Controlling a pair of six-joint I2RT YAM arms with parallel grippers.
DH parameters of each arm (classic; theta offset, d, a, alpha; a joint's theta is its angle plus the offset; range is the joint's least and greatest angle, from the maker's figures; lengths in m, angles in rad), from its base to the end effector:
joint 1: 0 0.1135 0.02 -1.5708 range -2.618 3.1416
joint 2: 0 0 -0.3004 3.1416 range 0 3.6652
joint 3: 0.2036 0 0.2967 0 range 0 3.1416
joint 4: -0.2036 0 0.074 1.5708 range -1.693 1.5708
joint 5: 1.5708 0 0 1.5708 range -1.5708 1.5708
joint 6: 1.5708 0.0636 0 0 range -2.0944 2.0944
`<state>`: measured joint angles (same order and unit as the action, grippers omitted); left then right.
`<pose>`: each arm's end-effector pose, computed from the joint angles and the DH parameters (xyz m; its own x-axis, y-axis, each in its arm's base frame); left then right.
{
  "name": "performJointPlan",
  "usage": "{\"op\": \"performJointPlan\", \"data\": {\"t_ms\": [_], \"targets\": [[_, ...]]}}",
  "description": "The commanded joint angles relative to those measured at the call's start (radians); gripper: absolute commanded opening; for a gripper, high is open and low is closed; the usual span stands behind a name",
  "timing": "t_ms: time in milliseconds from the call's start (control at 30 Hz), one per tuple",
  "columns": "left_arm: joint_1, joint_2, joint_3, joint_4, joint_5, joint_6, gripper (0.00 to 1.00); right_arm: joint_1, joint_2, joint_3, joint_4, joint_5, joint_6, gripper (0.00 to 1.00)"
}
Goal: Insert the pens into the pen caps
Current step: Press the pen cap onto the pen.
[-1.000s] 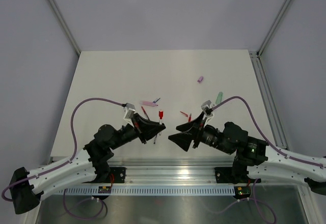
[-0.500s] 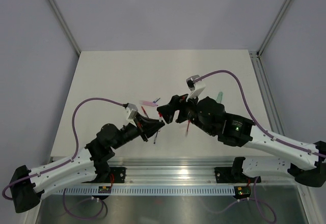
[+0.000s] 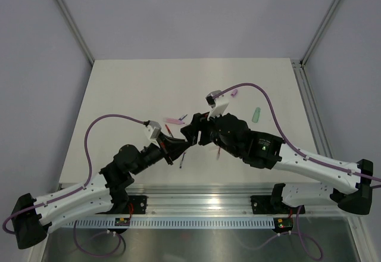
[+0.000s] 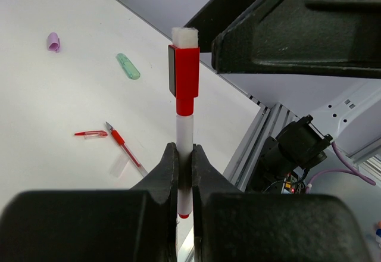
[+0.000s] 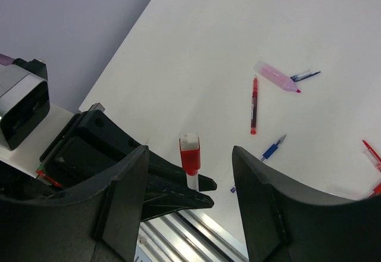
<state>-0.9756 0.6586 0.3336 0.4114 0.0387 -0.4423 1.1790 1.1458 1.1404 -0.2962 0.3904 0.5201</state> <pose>0.1179 -0.1786 0.2733 -0.3197 -0.2907 -0.9018 0.7880 0.4469 -0.4234 0.1422 0.2808 0.4061 -0.4542 0.1042 -0.8848 -0.5649 0.7343 0.3764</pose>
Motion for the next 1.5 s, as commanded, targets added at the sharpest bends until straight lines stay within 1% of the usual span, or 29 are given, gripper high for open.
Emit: {"op": "performJointPlan", "data": {"t_ms": [0,267,567,667,800,867,900,1000,1167,1233,1367,1467], "targets": [[-0.002,0.003,-0.005,0.055,-0.02,0.011,0.0,-0.004,0.022,0.042,0.034,-0.022,0.003,0.64],[-0.002,0.004,-0.005,0.055,-0.017,0.011,0.0,-0.004,0.042,0.03,0.068,-0.024,0.003,0.52],[-0.002,0.013,-0.004,0.061,0.001,0.008,0.0,-0.005,0.043,0.007,0.091,-0.013,0.015,0.52],[-0.002,0.007,-0.007,0.061,0.0,0.007,0.0,-0.004,0.046,0.012,0.089,-0.015,0.017,0.46],[-0.002,0.003,-0.008,0.061,0.001,0.007,0.0,-0.004,0.052,-0.001,0.085,-0.01,0.026,0.45],[-0.002,0.004,-0.008,0.063,0.003,0.004,0.0,-0.005,0.051,-0.008,0.088,-0.008,0.031,0.39],[-0.002,0.004,-0.007,0.064,0.001,0.004,0.0,-0.005,0.049,-0.011,0.089,-0.01,0.032,0.34],[-0.002,0.003,-0.007,0.064,0.0,0.001,0.0,-0.005,0.051,-0.018,0.081,-0.012,0.038,0.32],[-0.002,0.006,-0.002,0.064,-0.01,-0.006,0.0,-0.004,0.046,-0.036,0.065,-0.01,0.046,0.08],[-0.002,0.004,0.001,0.061,-0.016,-0.007,0.0,-0.005,0.042,-0.045,0.063,-0.013,0.052,0.01],[-0.002,0.004,0.024,0.038,-0.03,-0.007,0.0,0.002,0.028,-0.1,0.081,-0.042,0.061,0.0],[-0.002,-0.01,0.041,0.026,-0.034,-0.016,0.0,0.039,0.017,-0.151,0.091,-0.007,0.066,0.0]]}}
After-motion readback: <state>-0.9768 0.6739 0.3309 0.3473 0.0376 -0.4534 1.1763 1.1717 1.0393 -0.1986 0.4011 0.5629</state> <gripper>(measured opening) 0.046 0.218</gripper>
